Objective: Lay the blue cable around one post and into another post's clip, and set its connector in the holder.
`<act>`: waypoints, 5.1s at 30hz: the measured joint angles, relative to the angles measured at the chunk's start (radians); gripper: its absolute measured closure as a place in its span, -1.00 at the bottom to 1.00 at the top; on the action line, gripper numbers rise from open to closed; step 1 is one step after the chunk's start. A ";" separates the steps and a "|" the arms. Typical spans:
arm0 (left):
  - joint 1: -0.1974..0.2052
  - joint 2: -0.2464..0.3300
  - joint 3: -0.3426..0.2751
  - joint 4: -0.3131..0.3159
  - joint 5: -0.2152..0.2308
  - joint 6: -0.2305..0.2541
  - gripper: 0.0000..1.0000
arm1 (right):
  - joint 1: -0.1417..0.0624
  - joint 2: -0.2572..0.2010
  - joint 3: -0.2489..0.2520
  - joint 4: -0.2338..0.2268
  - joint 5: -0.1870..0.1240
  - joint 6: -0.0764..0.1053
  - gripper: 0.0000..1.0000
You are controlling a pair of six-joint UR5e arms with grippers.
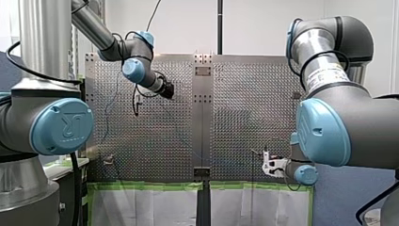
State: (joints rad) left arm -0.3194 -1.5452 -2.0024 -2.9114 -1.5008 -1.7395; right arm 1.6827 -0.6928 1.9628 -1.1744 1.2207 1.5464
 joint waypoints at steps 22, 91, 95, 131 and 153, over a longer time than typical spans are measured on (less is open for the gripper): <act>-0.038 -0.082 -0.021 0.211 -0.048 0.031 -1.00 | -0.029 0.000 0.000 0.031 -0.202 -0.040 1.00; -0.131 -0.445 -0.200 0.819 -0.116 -0.078 -1.00 | -0.020 0.000 0.000 0.031 -0.220 -0.043 1.00; -0.140 -0.474 -0.200 0.846 -0.119 -0.078 -1.00 | -0.020 0.000 0.000 0.030 -0.220 -0.043 1.00; -0.243 -0.670 -0.066 0.883 -0.218 -0.054 -1.00 | -0.019 0.000 0.000 0.030 -0.220 -0.043 1.00; -0.300 -0.861 0.107 0.854 -0.273 -0.049 -1.00 | -0.018 -0.001 -0.001 0.031 -0.220 -0.043 1.00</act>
State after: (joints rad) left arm -0.6190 -2.4067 -1.8958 -2.0570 -1.7741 -1.7883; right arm 1.6646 -0.6940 1.9618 -1.1433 1.0003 1.5036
